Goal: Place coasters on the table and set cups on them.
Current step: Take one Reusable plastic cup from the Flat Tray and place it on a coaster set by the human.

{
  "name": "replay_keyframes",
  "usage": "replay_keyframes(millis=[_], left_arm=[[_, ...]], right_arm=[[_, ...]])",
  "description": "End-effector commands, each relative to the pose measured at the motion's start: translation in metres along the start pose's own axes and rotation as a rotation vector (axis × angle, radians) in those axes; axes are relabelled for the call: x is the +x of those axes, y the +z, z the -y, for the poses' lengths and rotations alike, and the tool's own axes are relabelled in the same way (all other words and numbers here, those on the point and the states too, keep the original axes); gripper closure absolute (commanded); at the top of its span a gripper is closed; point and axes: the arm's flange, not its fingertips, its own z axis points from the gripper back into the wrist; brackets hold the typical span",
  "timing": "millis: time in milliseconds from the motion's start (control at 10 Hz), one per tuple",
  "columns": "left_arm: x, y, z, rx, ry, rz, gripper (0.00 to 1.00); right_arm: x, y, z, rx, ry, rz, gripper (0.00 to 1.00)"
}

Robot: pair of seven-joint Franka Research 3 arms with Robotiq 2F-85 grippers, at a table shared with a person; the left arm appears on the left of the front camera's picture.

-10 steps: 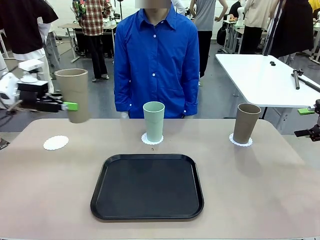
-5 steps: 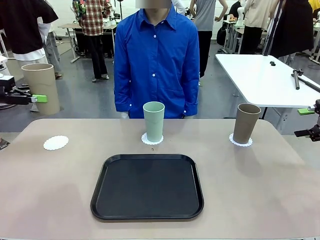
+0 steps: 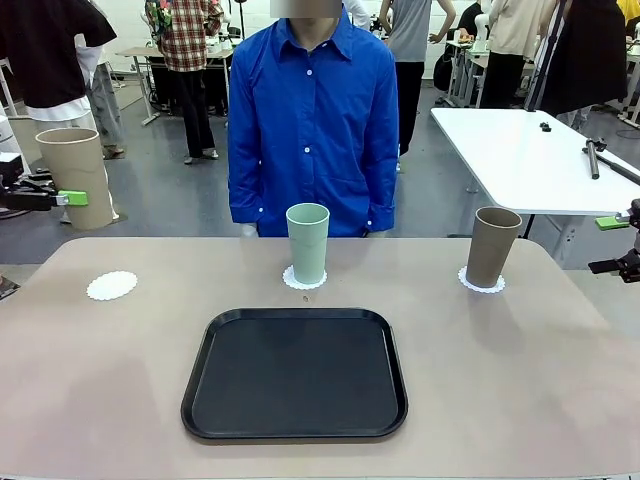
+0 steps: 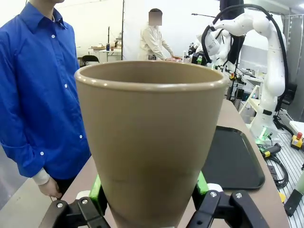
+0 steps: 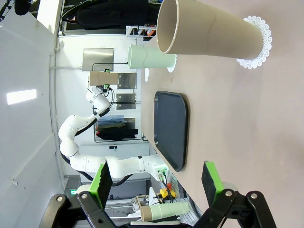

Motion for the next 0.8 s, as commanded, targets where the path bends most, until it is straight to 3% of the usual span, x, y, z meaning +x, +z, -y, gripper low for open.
replay_keyframes(millis=[0, 400, 700], left_arm=[[0.002, -0.001, 0.002, -0.001, 0.001, 0.001, 0.16], [0.0, 0.0, 0.0, 0.0, 0.001, 0.0, 0.16], [-0.033, 0.025, -0.024, -0.16, 0.002, 0.099, 0.16]], right_arm=[[0.0, 0.0, -0.001, 0.001, 0.0, -0.002, 0.0], [0.0, 0.0, -0.001, 0.001, 0.0, -0.002, 0.0], [0.0, 0.0, -0.001, 0.001, 0.0, -0.002, 0.0]])
